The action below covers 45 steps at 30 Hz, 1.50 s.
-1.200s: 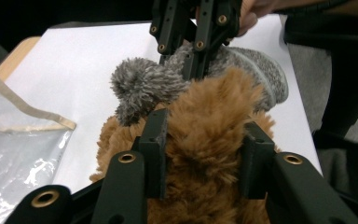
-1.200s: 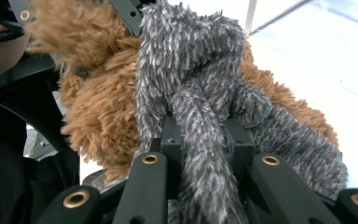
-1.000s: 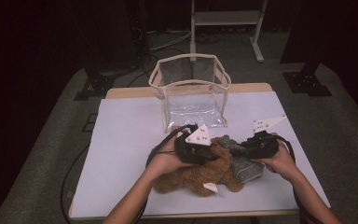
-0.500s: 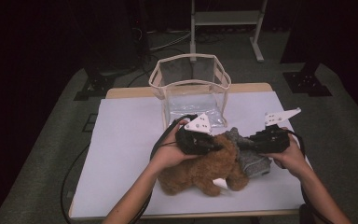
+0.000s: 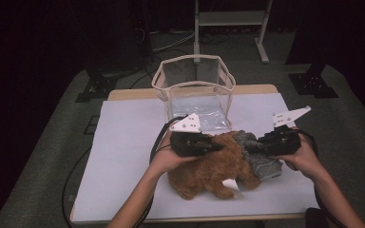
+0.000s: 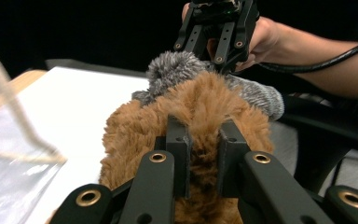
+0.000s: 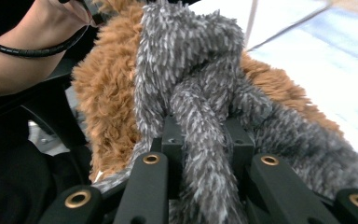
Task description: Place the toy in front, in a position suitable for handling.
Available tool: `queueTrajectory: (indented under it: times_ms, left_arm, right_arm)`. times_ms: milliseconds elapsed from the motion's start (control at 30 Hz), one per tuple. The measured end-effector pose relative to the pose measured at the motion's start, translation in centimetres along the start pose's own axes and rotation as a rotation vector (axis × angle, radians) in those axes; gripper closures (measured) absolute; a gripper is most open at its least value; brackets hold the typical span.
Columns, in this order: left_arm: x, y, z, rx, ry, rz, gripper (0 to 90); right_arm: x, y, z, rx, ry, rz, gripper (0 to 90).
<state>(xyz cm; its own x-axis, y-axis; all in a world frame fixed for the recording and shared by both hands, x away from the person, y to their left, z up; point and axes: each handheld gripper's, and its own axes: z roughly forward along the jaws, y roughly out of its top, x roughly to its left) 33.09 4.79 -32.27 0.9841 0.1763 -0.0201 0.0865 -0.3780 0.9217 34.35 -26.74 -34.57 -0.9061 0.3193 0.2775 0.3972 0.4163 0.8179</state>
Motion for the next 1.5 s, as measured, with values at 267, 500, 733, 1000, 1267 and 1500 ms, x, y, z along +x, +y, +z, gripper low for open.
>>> queueTrajectory:
  times_ms: [267,500,733,1000,1267,1500]
  left_arm:
    - [-0.2,-1.1,-4.8,-0.032,0.039,0.011,79.0]
    - [-1.0,-2.4,-9.5,-0.054,0.054,0.029,78.8]
    - [-1.8,-3.4,-13.0,-0.02,0.072,0.042,78.6]
    - [-2.3,-3.4,-13.3,0.011,0.044,0.055,78.4]
    - [-2.2,-3.3,-13.5,0.033,0.042,0.063,78.4]
    - [-2.3,-2.9,-12.8,0.044,0.025,0.067,78.3]
  right_arm:
    - [1.1,3.5,2.4,-0.012,0.047,-0.07,74.1]
    - [3.9,9.5,5.3,0.045,0.074,-0.189,74.1]
    - [6.0,12.8,8.6,0.097,0.108,-0.27,74.4]
    - [6.8,12.8,8.9,0.185,0.126,-0.302,74.7]
    - [7.8,13.6,9.2,0.16,0.103,-0.345,74.7]
    - [5.0,10.4,7.0,0.206,0.048,-0.273,74.8]
